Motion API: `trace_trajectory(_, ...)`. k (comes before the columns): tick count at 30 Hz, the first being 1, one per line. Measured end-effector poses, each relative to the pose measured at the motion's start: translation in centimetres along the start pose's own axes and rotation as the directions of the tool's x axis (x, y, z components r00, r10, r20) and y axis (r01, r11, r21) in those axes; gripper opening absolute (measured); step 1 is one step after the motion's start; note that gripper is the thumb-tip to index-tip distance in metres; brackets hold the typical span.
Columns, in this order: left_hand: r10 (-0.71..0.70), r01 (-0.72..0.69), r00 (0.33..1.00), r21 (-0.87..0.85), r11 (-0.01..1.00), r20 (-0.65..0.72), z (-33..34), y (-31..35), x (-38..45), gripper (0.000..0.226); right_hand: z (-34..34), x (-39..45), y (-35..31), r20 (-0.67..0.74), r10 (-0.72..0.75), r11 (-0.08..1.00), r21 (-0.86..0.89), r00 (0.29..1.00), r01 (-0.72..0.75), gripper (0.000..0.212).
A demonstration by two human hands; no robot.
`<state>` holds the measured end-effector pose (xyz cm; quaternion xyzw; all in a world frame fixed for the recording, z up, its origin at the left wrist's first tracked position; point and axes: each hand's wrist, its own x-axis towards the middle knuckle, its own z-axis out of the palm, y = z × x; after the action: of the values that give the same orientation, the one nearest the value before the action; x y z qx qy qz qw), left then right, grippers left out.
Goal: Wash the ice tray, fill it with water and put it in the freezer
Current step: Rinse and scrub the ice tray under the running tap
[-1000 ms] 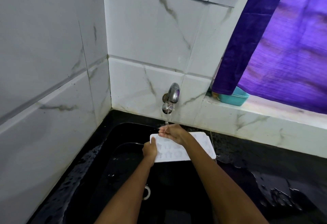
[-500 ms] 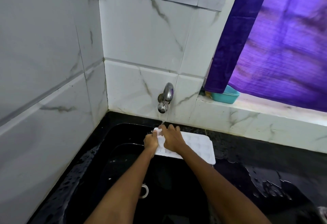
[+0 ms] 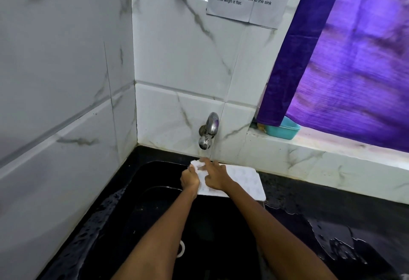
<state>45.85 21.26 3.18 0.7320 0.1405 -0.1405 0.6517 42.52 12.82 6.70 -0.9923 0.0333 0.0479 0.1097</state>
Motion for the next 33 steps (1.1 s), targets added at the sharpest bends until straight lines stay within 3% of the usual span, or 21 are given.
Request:
trace_trajectory(4,0.012,-0.012,1.000,0.009,1.000,0.014,0.4,0.2,0.0,0.048,0.5,0.2,0.0,-0.099,-0.068,0.970,-0.240,0.993,0.043,0.065)
trace_trajectory(7,0.007,-0.007,1.000,0.015,1.000,-0.029,0.1,0.2,0.3,0.049,0.1,0.3,-0.6,-0.053,-0.080,0.988,-0.140,0.995,0.072,0.060)
trace_trajectory(11,-0.008,0.008,1.000,-0.061,0.998,-0.004,0.4,0.4,0.4,0.048,-0.2,0.9,-0.8,-0.095,-0.118,0.936,-0.344,0.989,0.079,0.055)
trace_trajectory(14,-0.012,0.008,0.998,-0.070,0.998,-0.057,-0.4,0.7,0.9,0.049,0.0,0.7,-1.1,-0.041,-0.205,0.963,-0.186,0.978,0.194,0.057)
trace_trajectory(16,-0.002,0.001,0.994,-0.006,1.000,-0.107,-1.6,0.6,1.5,0.051,-0.4,0.4,-0.3,-0.123,-0.180,0.981,-0.099,0.976,0.168,0.049)
trace_trajectory(18,0.019,-0.014,0.992,0.044,0.999,-0.124,-2.1,0.4,2.0,0.052,0.0,0.0,0.5,-0.203,-0.079,0.988,-0.150,0.976,0.049,0.041)
trace_trajectory(22,0.078,-0.076,0.994,0.033,0.997,-0.075,-1.3,0.0,1.9,0.050,1.9,-0.2,-0.3,-0.131,0.117,0.982,-0.132,0.984,-0.134,0.055)
trace_trajectory(25,0.054,-0.054,0.988,0.005,0.999,-0.147,-1.9,-0.4,1.8,0.050,1.4,0.1,-0.4,-0.093,0.092,0.992,-0.080,0.991,-0.099,0.056)
trace_trajectory(29,0.051,-0.055,0.986,-0.022,0.998,-0.162,-1.8,-0.5,1.0,0.049,0.8,0.6,-0.5,-0.122,0.043,0.944,-0.321,0.992,-0.080,0.059)
trace_trajectory(33,0.048,-0.050,0.982,-0.008,0.999,-0.182,-2.8,-0.1,1.2,0.051,0.9,0.7,-0.9,-0.081,0.063,0.982,-0.174,0.995,-0.076,0.058)
